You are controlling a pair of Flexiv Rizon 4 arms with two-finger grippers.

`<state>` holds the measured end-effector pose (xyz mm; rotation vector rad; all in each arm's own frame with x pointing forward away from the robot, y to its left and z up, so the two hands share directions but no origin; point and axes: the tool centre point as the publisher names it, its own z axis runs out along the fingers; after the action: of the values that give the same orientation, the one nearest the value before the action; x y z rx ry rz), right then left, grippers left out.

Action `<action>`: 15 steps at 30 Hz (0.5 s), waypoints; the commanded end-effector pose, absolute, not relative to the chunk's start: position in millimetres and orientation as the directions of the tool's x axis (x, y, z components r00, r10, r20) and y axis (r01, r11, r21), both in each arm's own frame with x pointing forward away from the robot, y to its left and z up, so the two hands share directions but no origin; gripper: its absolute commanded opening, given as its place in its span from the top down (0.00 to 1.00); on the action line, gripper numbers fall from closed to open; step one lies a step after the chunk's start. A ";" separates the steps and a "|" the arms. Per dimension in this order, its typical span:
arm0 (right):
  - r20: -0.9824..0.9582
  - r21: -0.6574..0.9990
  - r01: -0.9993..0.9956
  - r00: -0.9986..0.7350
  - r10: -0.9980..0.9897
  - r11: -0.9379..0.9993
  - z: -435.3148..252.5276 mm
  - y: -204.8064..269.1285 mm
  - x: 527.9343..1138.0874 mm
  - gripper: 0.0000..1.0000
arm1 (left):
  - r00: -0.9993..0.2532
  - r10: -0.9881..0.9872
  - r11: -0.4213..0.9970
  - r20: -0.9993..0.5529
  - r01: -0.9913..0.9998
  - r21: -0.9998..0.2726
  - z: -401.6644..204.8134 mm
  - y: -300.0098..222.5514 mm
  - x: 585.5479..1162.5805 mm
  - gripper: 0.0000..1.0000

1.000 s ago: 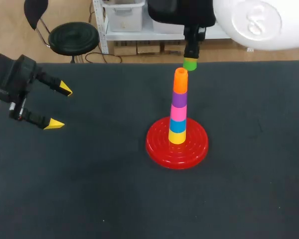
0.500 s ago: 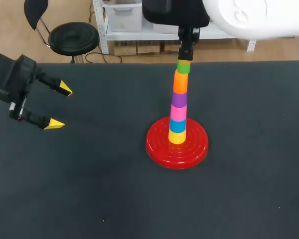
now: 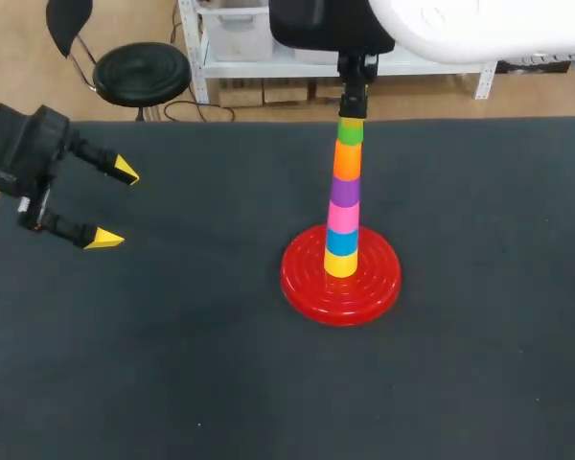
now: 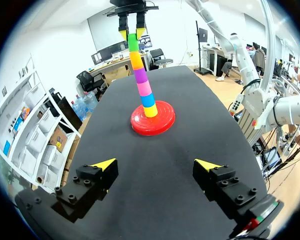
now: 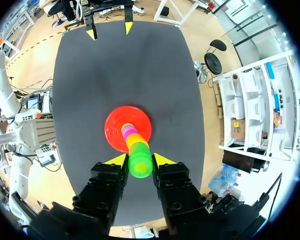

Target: Pick up and stack the cylinders on the red base in this order: pink,purple,orange,green

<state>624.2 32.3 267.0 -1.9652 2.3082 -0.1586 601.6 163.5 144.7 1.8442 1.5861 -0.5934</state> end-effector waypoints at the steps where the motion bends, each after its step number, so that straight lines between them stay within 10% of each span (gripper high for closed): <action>1: -0.004 -0.134 -0.979 -0.157 -0.988 0.156 264.0 33.0 627.8 1.00 | 0.179 0.697 -0.080 -0.694 0.982 0.172 143.8 164.8 600.9 0.00; 15: -0.042 -0.059 -0.986 -0.156 -0.987 0.158 258.8 29.7 632.5 1.00 | 0.179 0.697 -0.080 -0.694 0.982 0.172 143.8 164.8 600.9 0.00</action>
<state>628.7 31.6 261.4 -1.9870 2.3294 -0.0514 601.6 163.5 144.7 1.8441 1.5862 -0.5934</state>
